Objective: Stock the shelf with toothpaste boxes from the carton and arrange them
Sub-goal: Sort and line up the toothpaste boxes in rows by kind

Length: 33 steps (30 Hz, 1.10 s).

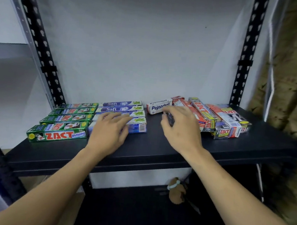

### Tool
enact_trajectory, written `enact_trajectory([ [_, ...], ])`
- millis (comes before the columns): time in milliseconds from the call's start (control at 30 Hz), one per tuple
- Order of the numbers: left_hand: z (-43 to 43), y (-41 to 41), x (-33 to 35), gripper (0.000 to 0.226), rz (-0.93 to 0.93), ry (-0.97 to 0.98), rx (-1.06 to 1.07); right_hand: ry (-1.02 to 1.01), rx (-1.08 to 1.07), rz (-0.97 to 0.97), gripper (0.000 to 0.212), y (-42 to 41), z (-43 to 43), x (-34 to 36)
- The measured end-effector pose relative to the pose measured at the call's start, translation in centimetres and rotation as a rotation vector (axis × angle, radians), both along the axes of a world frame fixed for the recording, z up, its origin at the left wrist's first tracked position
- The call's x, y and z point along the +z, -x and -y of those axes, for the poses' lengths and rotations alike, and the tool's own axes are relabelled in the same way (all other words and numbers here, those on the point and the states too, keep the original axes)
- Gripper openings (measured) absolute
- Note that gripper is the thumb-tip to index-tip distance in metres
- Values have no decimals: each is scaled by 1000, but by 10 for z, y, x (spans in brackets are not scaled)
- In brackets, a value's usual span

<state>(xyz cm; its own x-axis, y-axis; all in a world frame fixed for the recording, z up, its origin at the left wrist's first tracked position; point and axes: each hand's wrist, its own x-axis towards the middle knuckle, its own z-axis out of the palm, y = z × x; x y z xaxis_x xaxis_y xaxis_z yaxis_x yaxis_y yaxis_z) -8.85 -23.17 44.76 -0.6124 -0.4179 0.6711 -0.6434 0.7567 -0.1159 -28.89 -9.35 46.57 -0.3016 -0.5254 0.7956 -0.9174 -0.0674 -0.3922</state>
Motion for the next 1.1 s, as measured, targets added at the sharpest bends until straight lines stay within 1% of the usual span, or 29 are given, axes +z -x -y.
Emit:
enact_trajectory([
  [67,-19,35,4,40,-29,-92,-104,57,-120,-32,23,25,-12,8],
  [100,-30,53,5,43,-33,-151,-146,21,-194,-41,26,38,-17,11],
  [167,-46,87,3,51,-18,-264,-196,-175,-307,-41,44,61,-24,7],
  [233,-59,117,-1,61,5,-357,-227,-352,-299,4,61,77,-28,-2],
  [267,-62,129,-3,64,-13,-437,-247,-395,-269,50,64,82,-29,-7],
  [333,-66,149,-7,70,-113,-649,-300,-402,-229,141,65,92,-32,-13],
  [367,-65,156,-10,76,-133,-720,-303,-385,-221,160,65,95,-33,-15],
  [433,-63,163,-17,87,-99,-726,-290,-363,-224,160,69,100,-34,-16],
  [467,-61,164,-19,88,-99,-723,-294,-364,-233,152,71,101,-34,-16],
  [533,-58,164,-20,80,-159,-755,-334,-391,-255,133,71,100,-35,-17],
  [600,-55,163,-22,72,-169,-735,-326,-418,-268,106,74,100,-37,-19],
  [667,-57,162,-22,76,-145,-706,-296,-420,-271,74,75,102,-38,-20],
  [767,-62,162,-22,78,-167,-699,-310,-391,-246,95,68,105,-38,-19],
  [867,-61,161,-22,84,-140,-681,-273,-354,-219,144,63,104,-38,-18],
  [1000,-54,163,-26,80,-90,-683,-240,-302,-189,188,58,103,-39,-18],
  [1100,-51,163,-28,82,-87,-685,-241,-262,-157,200,57,102,-40,-18],
])
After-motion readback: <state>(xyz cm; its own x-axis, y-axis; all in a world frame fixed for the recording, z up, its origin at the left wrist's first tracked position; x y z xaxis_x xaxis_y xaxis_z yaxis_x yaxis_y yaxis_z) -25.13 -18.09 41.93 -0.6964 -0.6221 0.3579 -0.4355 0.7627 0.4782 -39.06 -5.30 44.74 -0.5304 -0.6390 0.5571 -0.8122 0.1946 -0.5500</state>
